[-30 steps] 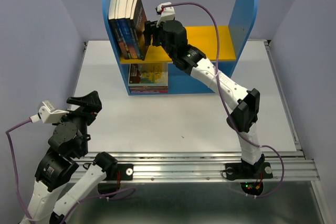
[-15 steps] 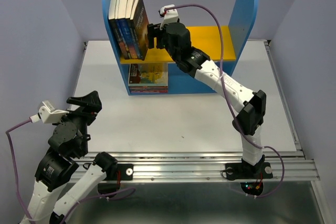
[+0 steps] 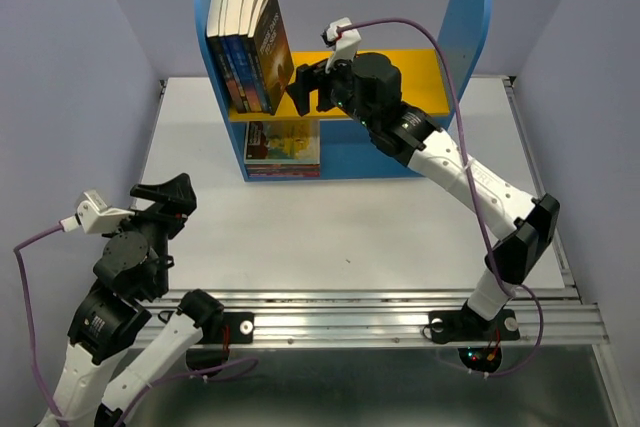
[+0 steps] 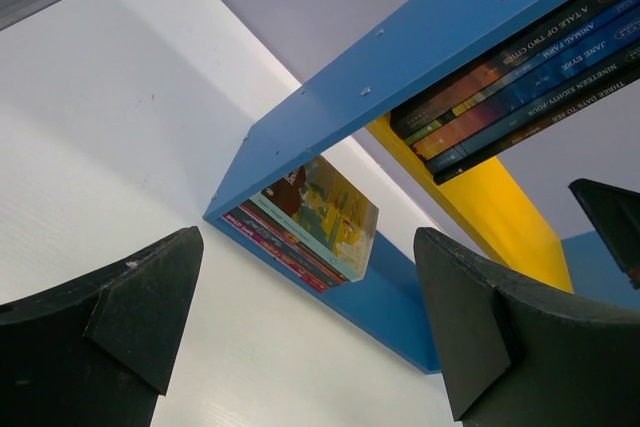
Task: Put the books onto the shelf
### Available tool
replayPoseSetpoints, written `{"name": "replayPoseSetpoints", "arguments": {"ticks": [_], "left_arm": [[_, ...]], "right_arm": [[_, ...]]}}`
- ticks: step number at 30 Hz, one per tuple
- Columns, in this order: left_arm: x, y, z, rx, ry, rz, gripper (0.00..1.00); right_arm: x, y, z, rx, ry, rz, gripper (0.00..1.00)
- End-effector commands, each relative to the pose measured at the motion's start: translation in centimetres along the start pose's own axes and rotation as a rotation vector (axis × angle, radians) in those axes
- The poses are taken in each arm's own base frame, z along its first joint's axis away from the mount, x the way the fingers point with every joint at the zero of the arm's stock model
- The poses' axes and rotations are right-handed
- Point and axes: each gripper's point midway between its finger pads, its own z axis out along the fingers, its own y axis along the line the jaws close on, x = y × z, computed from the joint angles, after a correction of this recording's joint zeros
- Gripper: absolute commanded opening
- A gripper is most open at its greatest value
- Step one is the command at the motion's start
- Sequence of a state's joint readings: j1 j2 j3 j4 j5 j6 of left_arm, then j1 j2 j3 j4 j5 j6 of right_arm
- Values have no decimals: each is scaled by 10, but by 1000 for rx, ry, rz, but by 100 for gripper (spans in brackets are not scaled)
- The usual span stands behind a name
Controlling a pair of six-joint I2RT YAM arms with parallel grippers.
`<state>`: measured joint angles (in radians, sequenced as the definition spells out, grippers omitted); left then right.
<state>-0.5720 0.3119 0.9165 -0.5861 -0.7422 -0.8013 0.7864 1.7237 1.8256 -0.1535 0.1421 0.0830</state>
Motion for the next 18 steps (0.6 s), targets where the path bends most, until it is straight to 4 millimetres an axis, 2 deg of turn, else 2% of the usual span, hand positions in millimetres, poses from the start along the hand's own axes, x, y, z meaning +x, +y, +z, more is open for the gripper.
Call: {"name": "replayPoseSetpoints", "arguments": {"ticks": [1, 2, 3, 7, 8, 9, 10, 11, 12, 13, 15, 16, 17, 18], "left_arm": [[1, -3, 3, 8, -7, 8, 99], [1, -3, 3, 7, -6, 9, 99], [2, -4, 3, 10, -3, 12, 99], [5, -4, 4, 11, 11, 19, 99], [6, -3, 4, 9, 14, 21, 99], [7, -3, 3, 11, 23, 24, 99], [9, -4, 3, 11, 29, 26, 99], [12, -3, 4, 7, 44, 32, 99], [15, -2, 4, 4, 53, 38, 99], [17, -1, 5, -1, 59, 41, 99], [26, 2, 7, -15, 81, 51, 99], [28, 3, 8, -18, 89, 59, 99], [32, 3, 9, -24, 100, 64, 99], [37, 4, 10, -28, 117, 69, 99]], "right_arm": [[-17, 25, -21, -148, -27, 17, 88], [-14, 31, -26, -183, -11, 23, 90], [-12, 32, -28, -187, -4, 33, 99], [-3, 27, -48, -155, 21, 141, 100], [16, 20, -52, -115, 55, 158, 100], [8, 16, -66, -103, 36, 179, 100], [13, 14, -74, -92, 42, 197, 100], [44, 7, -81, -52, 99, 242, 100], [27, 5, -91, -41, 57, 273, 100], [45, -3, -109, -13, 78, 296, 100], [62, -16, -128, 61, 82, 375, 100], [81, -23, -146, 88, 94, 399, 100], [90, -32, -154, 143, 87, 450, 100], [106, -39, -171, 171, 96, 467, 100]]}}
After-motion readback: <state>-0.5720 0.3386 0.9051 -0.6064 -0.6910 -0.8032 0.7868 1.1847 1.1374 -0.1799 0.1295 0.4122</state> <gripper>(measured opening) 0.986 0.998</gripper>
